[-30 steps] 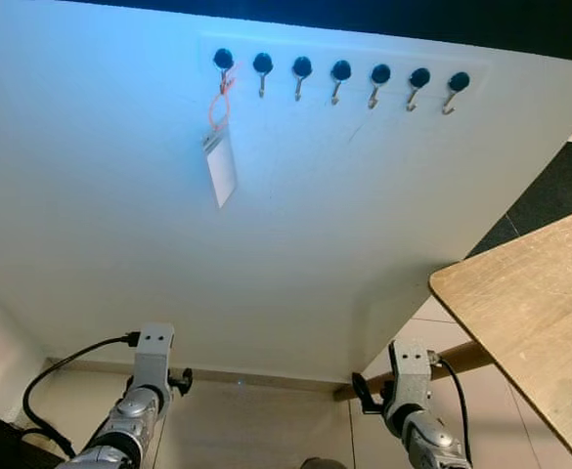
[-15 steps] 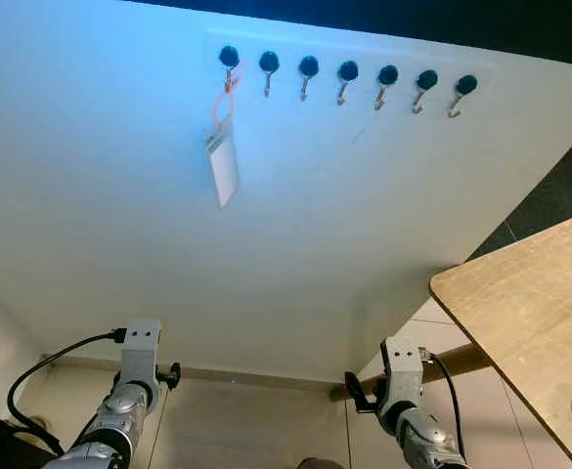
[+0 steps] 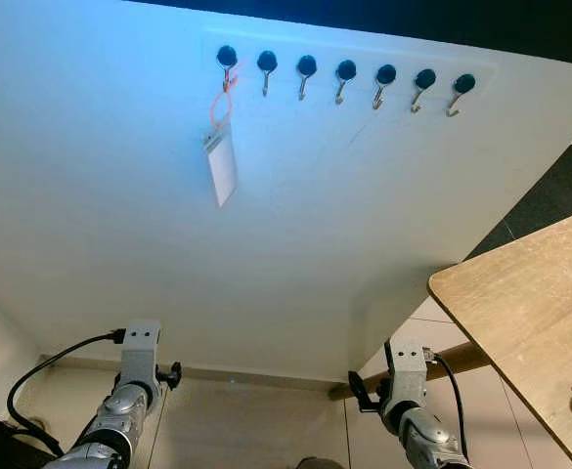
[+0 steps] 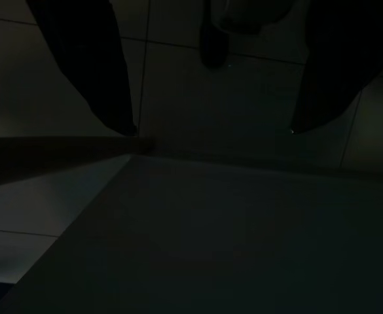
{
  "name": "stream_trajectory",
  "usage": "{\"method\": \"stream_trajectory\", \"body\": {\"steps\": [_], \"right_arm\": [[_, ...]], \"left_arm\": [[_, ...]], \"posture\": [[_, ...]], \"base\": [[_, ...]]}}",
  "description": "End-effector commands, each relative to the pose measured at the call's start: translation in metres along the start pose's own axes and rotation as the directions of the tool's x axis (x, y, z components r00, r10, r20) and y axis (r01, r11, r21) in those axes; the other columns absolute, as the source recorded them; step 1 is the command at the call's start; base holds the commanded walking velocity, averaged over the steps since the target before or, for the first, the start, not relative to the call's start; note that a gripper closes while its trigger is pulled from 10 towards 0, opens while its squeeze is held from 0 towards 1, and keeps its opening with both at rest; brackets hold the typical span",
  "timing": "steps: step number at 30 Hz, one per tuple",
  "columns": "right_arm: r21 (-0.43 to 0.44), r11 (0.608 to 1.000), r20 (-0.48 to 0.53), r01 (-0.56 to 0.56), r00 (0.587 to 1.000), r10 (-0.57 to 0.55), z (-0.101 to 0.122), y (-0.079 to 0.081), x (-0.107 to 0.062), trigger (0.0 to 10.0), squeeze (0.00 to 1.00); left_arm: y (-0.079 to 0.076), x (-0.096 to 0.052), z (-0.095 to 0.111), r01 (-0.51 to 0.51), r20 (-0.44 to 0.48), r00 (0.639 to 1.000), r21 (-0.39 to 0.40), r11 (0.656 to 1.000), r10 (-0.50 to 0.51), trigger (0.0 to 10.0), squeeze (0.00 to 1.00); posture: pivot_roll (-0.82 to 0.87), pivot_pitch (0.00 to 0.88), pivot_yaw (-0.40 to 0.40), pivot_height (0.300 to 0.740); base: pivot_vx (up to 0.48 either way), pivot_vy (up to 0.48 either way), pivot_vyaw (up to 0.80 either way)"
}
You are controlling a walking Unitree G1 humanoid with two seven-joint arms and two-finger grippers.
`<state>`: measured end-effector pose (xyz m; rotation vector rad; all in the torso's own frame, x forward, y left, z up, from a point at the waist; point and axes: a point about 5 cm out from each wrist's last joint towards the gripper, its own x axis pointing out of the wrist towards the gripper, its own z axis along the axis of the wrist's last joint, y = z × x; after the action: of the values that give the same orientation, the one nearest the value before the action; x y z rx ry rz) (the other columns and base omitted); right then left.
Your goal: Hang keys on a hook
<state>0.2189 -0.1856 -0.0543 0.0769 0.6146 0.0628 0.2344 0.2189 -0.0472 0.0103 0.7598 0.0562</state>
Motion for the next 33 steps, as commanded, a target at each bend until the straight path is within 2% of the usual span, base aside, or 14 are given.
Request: {"method": "stream_trajectory", "body": {"steps": [1, 3, 14, 16, 21, 28, 30, 33], "right_arm": [[0.009, 1.000, -0.020, 0.014, 1.000, -0.014, -0.003, -0.004, -0.001, 10.0, 0.00], [0.021, 1.000, -0.010, 0.021, 1.000, -0.021, 0.000, -0.006, -0.001, 10.0, 0.00], [0.026, 0.999, -0.015, 0.020, 1.000, -0.020, 0.000, -0.007, 0.000, 10.0, 0.00], [0.034, 0.999, -0.010, 0.022, 1.000, -0.022, 0.002, -0.005, 0.001, 10.0, 0.00], [0.035, 0.999, -0.002, 0.020, 1.000, -0.020, 0.004, -0.005, 0.001, 10.0, 0.00], [0.041, 0.998, -0.004, 0.039, 0.999, -0.039, 0.000, -0.008, -0.001, 10.0, 0.00], [0.046, 0.998, -0.007, 0.049, 0.999, -0.048, -0.003, -0.010, -0.003, 10.0, 0.00], [0.047, 0.998, -0.004, 0.047, 0.999, -0.047, -0.005, -0.010, -0.004, 10.0, 0.00]], "left_arm": [[-0.011, 0.002, 0.003, 0.032, 0.022, 0.999, -0.014, 0.999, -0.032, 10.0, 0.00], [-0.016, 0.004, 0.018, 0.060, 0.076, 0.995, -0.017, 0.998, -0.058, 10.0, 0.00], [-0.044, 0.011, 0.051, 0.136, 0.139, 0.982, -0.020, 0.991, -0.132, 10.0, 0.00], [-0.060, 0.012, 0.062, 0.181, 0.144, 0.972, 0.027, 0.983, -0.183, 10.0, 0.00], [-0.075, 0.012, 0.059, 0.212, 0.110, 0.969, 0.080, 0.974, -0.220, 10.0, 0.00], [-0.077, 0.012, 0.052, 0.206, 0.074, 0.974, 0.113, 0.972, -0.215, 10.0, 0.00], [-0.077, 0.012, 0.053, 0.208, 0.075, 0.973, 0.099, 0.973, -0.216, 10.0, 0.00], [-0.079, 0.013, 0.057, 0.216, 0.080, 0.971, 0.118, 0.969, -0.226, 10.0, 0.00]], "posture": [[0.04, 0.046, -0.093, 0.740], [0.03, 0.047, -0.095, 0.740], [0.04, 0.048, -0.100, 0.740], [0.03, 0.040, -0.092, 0.740], [0.01, 0.041, -0.080, 0.740], [0.00, 0.047, -0.060, 0.740], [-0.01, 0.047, -0.057, 0.740], [-0.01, 0.046, -0.060, 0.740]], "base": [[0.000, 0.000, 0.00], [0.000, 0.000, 0.00], [0.000, 0.000, 0.00], [0.000, 0.000, 0.00], [0.000, 0.000, 0.00], [0.000, 0.000, 0.00], [0.000, 0.000, 0.00], [0.000, 0.000, 0.00]]}}
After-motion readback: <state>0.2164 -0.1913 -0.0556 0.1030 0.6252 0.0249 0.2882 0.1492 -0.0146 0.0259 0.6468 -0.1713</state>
